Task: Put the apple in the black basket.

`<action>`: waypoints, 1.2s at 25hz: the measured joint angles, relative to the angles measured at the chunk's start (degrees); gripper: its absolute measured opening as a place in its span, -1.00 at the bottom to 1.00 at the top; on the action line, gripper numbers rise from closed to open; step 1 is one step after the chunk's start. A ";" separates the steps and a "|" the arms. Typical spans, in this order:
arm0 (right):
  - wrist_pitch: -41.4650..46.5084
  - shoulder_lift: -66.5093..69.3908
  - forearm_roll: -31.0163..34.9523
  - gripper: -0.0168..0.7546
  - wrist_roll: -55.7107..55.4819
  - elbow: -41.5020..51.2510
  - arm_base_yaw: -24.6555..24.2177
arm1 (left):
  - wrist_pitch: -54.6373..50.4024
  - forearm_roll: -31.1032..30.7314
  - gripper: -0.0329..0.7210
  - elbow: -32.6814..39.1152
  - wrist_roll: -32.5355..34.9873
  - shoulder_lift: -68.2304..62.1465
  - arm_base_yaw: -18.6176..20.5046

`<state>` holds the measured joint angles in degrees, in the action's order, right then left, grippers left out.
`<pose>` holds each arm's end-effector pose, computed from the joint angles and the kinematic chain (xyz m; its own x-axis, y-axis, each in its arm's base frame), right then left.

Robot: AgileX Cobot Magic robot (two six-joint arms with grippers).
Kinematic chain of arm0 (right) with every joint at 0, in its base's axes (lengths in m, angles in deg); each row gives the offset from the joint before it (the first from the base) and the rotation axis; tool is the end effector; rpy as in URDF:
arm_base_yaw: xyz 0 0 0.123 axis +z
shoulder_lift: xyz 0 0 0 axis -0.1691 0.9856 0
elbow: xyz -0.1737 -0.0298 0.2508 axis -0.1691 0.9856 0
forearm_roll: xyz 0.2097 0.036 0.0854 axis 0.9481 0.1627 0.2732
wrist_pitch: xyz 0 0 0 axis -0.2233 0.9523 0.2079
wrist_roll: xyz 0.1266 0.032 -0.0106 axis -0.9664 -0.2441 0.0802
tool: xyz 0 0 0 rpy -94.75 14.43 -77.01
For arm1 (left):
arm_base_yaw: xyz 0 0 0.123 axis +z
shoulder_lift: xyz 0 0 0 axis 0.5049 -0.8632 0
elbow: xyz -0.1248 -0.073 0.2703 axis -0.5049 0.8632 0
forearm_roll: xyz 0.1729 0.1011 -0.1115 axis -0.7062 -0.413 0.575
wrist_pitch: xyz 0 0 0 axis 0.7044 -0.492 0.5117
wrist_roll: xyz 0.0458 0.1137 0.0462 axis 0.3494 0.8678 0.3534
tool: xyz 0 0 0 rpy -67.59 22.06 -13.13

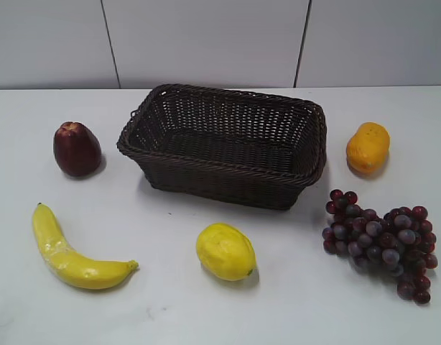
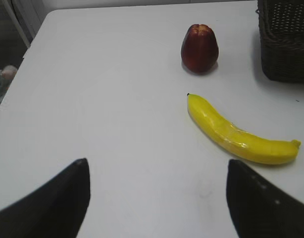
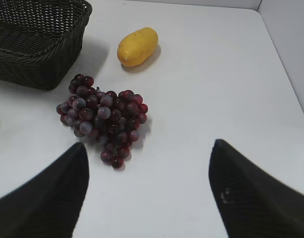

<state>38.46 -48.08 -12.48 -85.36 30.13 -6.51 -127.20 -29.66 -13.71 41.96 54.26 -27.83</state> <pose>-0.0101 -0.0005 0.2496 -0.4285 -0.0626 -0.9013 -0.0728 0.9967 -0.0346 -0.0098 -0.0185 0.2469 -0.4576 0.0555 -0.8875 0.1135 0.9935 0.0035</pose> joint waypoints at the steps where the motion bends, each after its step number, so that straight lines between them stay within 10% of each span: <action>1: 0.00 0.00 0.00 0.52 0.00 0.00 0.00 | 1.96 0.00 0.79 -0.47 0.00 -0.96 0.00; 10: 0.00 0.00 0.00 0.52 -0.06 0.00 0.00 | 28.30 4.50 0.79 -5.42 0.00 -26.38 -0.05; 19: 0.00 0.00 0.00 0.52 -0.02 0.00 0.00 | 28.74 15.54 0.78 -22.74 9.94 -65.33 -0.20; 30: 0.00 0.00 0.00 0.52 -0.02 0.00 0.00 | 27.17 13.10 0.77 -41.70 13.50 -97.94 -8.86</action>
<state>38.46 -48.08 -12.48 -85.38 30.13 -6.51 -100.03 -16.56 -55.41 55.46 -43.68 -36.69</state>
